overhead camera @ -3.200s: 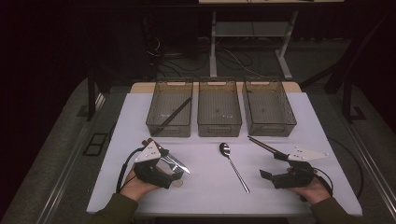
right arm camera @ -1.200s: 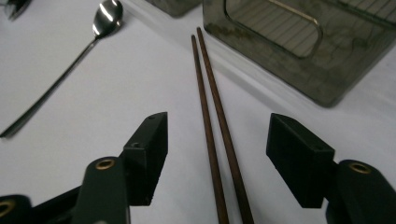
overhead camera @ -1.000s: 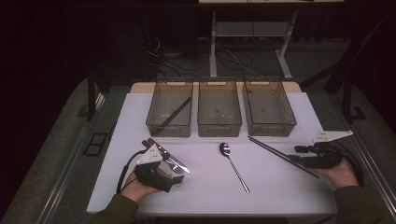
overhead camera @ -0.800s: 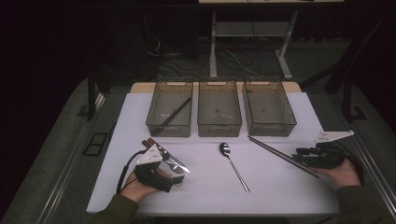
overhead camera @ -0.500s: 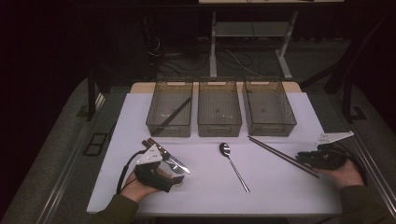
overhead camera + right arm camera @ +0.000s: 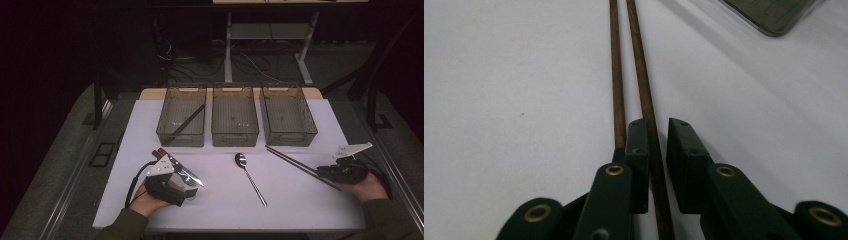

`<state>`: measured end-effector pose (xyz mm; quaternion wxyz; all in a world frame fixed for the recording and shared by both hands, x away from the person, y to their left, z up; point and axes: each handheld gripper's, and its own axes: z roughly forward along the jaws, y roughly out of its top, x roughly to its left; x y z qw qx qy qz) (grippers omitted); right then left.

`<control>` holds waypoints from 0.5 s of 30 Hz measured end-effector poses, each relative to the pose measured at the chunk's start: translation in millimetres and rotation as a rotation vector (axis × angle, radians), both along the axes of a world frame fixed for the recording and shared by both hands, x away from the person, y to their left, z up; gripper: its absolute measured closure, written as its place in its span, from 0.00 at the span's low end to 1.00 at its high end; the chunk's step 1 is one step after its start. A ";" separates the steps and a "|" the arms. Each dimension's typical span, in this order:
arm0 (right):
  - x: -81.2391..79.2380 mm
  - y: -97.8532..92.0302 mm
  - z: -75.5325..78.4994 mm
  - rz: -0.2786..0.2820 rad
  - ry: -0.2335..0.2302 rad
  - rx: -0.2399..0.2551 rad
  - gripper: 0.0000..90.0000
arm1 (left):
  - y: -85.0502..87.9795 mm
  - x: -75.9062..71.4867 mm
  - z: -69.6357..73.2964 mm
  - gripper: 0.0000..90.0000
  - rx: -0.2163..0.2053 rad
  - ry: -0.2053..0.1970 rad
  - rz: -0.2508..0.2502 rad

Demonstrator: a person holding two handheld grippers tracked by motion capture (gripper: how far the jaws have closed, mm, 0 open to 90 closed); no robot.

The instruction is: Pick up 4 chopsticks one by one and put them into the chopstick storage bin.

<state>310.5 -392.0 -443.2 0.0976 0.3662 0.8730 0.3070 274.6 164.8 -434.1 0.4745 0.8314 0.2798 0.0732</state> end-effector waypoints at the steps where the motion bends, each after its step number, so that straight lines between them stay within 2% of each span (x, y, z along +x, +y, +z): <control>1: -0.2 0.3 -0.1 0.002 -0.001 0.001 0.91 | 0.0 0.1 0.0 0.02 0.002 0.000 -0.001; 10: -1.1 0.5 -0.2 0.029 -0.022 -0.015 0.93 | 0.3 0.1 0.1 0.02 0.003 0.000 -0.005; 15: -1.0 -0.7 -0.1 0.039 -0.021 -0.006 0.93 | 0.7 0.1 0.4 0.02 -0.001 0.000 -0.003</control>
